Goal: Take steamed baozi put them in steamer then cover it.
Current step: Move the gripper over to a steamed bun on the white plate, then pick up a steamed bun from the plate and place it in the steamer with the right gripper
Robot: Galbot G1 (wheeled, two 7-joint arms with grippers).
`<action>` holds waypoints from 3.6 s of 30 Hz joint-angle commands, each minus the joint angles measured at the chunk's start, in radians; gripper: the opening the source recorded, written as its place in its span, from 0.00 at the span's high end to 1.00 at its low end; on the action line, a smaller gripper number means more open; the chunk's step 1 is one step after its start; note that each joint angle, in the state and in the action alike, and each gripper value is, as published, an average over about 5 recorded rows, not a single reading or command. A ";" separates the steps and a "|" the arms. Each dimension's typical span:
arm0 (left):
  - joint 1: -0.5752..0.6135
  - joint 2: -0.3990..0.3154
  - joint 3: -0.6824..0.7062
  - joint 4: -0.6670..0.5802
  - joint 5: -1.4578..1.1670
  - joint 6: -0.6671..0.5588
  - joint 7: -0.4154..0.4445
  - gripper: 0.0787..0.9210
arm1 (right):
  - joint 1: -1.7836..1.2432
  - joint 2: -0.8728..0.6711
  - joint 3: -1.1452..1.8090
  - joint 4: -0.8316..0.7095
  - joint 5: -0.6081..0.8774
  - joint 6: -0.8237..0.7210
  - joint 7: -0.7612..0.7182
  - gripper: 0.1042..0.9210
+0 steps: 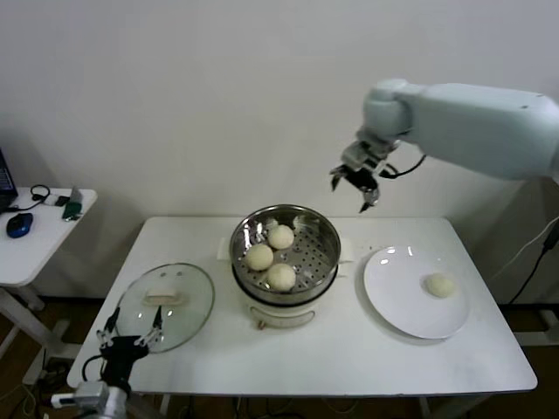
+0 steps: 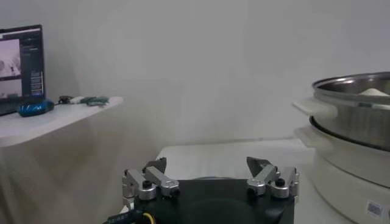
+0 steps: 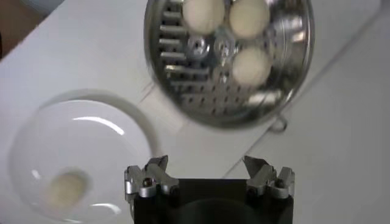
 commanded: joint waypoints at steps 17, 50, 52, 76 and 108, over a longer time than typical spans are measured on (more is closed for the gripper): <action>0.015 -0.018 -0.007 -0.011 0.028 0.001 0.006 0.12 | -0.667 -0.304 0.402 -0.311 -0.273 -0.080 0.009 0.12; 0.013 -0.016 -0.019 -0.004 0.023 0.003 0.005 0.12 | -0.805 -0.171 0.591 -0.505 -0.372 -0.045 0.073 0.29; 0.013 -0.017 -0.019 -0.008 0.023 0.004 0.005 0.12 | -0.774 -0.185 0.565 -0.468 -0.347 -0.055 0.070 0.32; 0.001 0.005 -0.016 -0.039 0.002 0.024 0.006 0.12 | 0.165 0.000 0.047 0.327 0.377 -0.408 0.155 0.34; -0.004 -0.007 -0.027 -0.041 0.001 0.031 0.008 0.12 | -0.337 0.159 0.114 0.084 0.104 -0.448 0.283 0.34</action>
